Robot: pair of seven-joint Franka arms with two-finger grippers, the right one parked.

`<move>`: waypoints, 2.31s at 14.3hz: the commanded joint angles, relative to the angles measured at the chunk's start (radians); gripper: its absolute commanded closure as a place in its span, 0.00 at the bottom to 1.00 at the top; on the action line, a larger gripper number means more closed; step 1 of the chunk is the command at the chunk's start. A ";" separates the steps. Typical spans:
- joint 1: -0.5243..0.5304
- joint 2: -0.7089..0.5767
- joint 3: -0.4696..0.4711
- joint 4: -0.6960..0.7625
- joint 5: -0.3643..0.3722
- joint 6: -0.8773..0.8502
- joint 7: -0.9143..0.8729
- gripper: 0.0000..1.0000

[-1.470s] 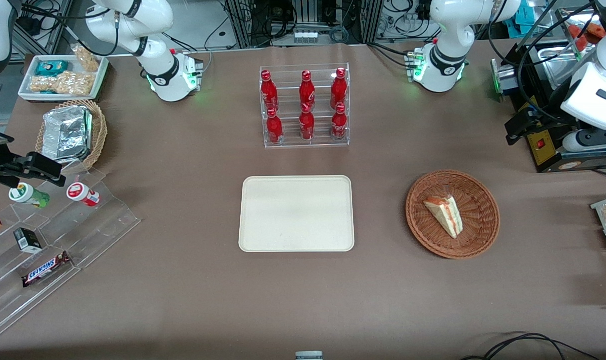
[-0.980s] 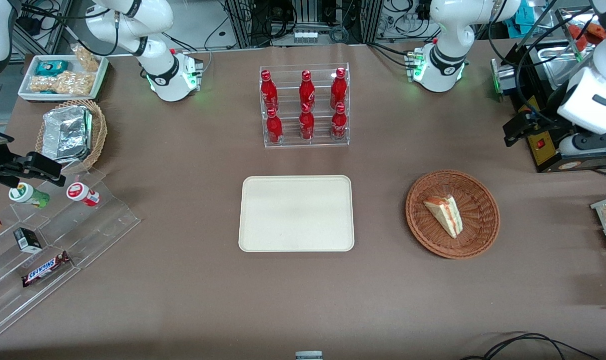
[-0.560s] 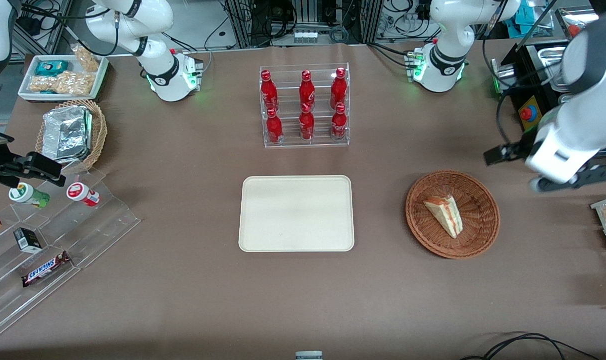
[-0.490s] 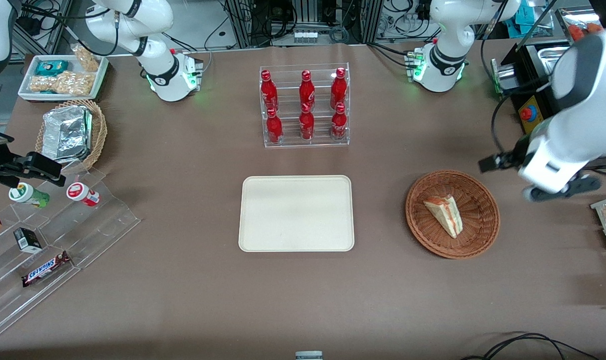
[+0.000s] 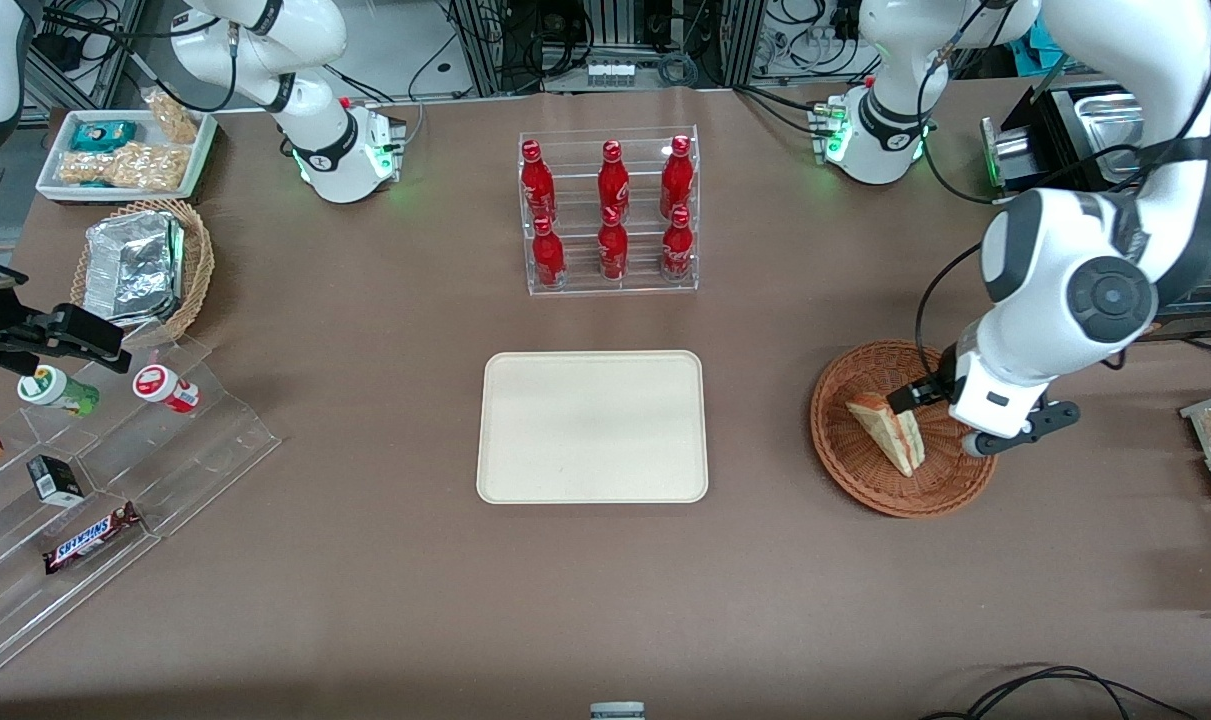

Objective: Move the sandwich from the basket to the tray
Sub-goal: 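Lower the open left gripper over the sandwich in the wicker basket, then close the left gripper on the wrapped sandwich and lift it, then carry the sandwich with the left gripper over the cream tray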

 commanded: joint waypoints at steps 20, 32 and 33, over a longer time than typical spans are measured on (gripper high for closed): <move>0.000 0.112 0.014 -0.187 0.001 0.395 -0.273 0.95; -0.338 0.118 -0.016 0.109 0.002 0.086 -0.162 0.93; -0.386 0.164 -0.015 0.155 -0.001 0.086 -0.154 0.93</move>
